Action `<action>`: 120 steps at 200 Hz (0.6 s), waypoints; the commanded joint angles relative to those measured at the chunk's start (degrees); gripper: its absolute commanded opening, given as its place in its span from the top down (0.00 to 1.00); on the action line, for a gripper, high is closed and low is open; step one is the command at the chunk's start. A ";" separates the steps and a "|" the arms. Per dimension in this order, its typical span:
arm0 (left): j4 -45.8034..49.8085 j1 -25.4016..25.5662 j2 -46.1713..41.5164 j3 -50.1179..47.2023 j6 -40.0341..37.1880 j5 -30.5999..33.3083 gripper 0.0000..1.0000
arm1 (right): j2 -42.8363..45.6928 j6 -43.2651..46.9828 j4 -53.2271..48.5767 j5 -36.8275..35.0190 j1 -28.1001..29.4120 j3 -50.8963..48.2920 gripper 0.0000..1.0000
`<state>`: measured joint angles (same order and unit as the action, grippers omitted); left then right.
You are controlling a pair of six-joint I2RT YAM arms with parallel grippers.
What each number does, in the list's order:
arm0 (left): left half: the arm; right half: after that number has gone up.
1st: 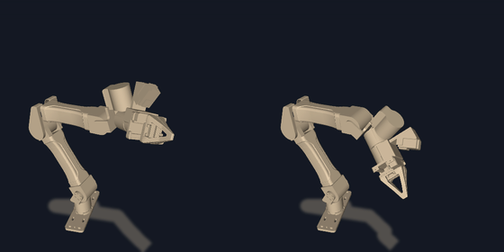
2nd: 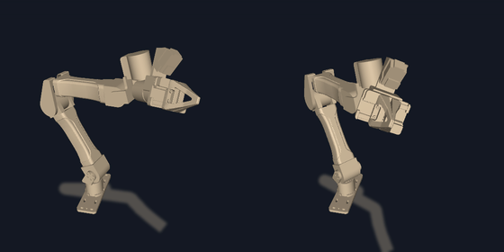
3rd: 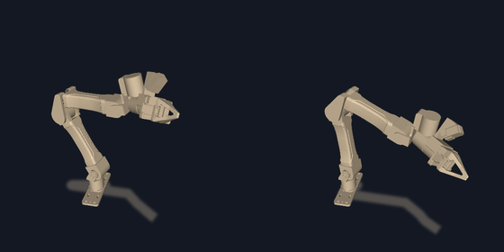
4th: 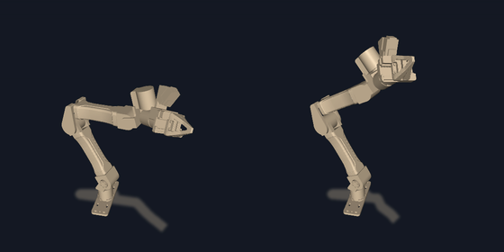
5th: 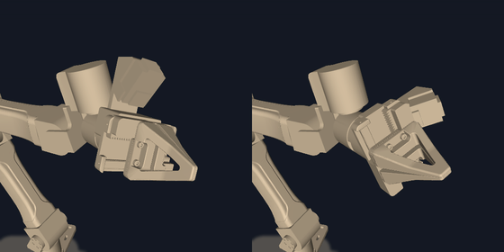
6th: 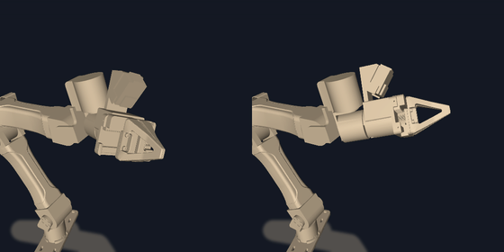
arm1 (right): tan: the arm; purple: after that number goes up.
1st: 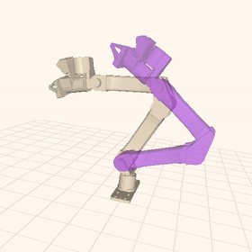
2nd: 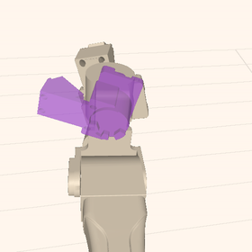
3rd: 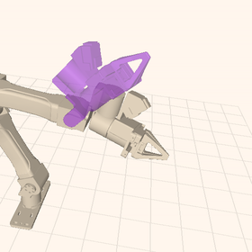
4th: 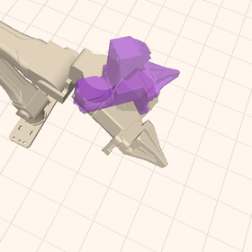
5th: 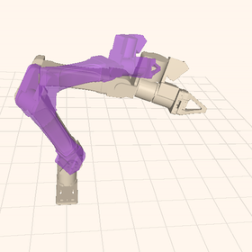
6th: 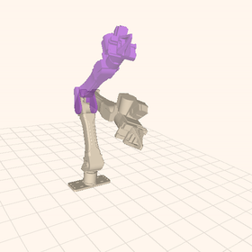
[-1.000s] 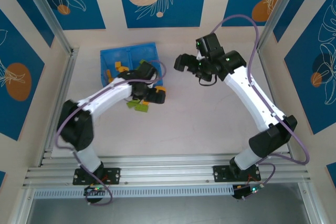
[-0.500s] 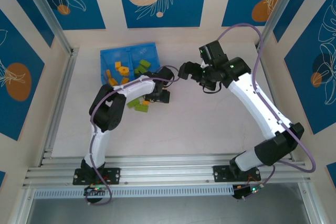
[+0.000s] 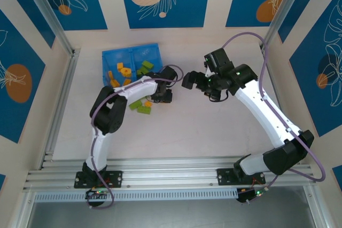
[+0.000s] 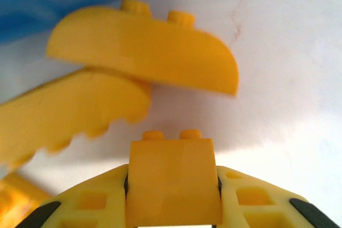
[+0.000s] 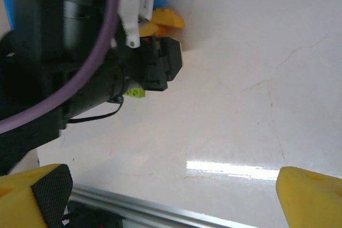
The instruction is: Sort the legos into containers by color
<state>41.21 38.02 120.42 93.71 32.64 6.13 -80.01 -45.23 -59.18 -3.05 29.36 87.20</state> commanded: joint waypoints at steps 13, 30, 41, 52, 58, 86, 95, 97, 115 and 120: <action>1.22 -0.36 -17.20 -3.15 -0.62 1.52 0.79 | 1.92 -1.40 2.22 5.97 0.69 -0.80 0.00; 1.98 -1.92 -22.52 -4.20 -1.46 4.95 0.79 | 2.22 -1.91 2.81 7.43 0.83 -1.21 0.01; 2.28 -3.78 -24.82 -4.82 -2.11 6.82 0.79 | 2.21 -1.98 2.54 8.00 0.87 -1.36 0.01; 2.43 -6.24 -26.38 -5.19 -2.56 8.28 0.79 | 2.06 -1.86 1.99 8.02 0.87 -1.29 0.00; 2.54 -7.91 -26.84 -5.29 -2.81 8.85 0.79 | 1.97 -1.91 1.80 7.77 0.83 -1.32 0.01; 3.28 -16.26 -25.82 -4.32 -2.16 9.52 0.79 | 1.87 -3.37 2.80 7.23 0.78 -1.94 0.01; 3.41 -18.87 -24.57 -3.70 -1.20 9.29 0.79 | 1.58 -3.91 3.16 7.50 0.78 -1.94 0.00; 3.37 -19.35 -24.30 -3.60 -0.92 9.19 0.79 | 1.54 -3.97 3.18 7.52 0.78 -1.83 0.00; 3.08 -23.33 -19.60 -1.49 1.20 7.41 0.79 | 0.66 -4.47 2.97 7.88 0.87 -1.19 0.00; 3.24 -24.14 -18.06 -0.52 1.58 6.96 0.78 | 0.44 -4.48 2.81 7.97 0.87 -0.92 0.00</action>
<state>42.09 17.67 96.49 90.50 31.73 13.78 -79.20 -48.07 -56.55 3.07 29.95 86.06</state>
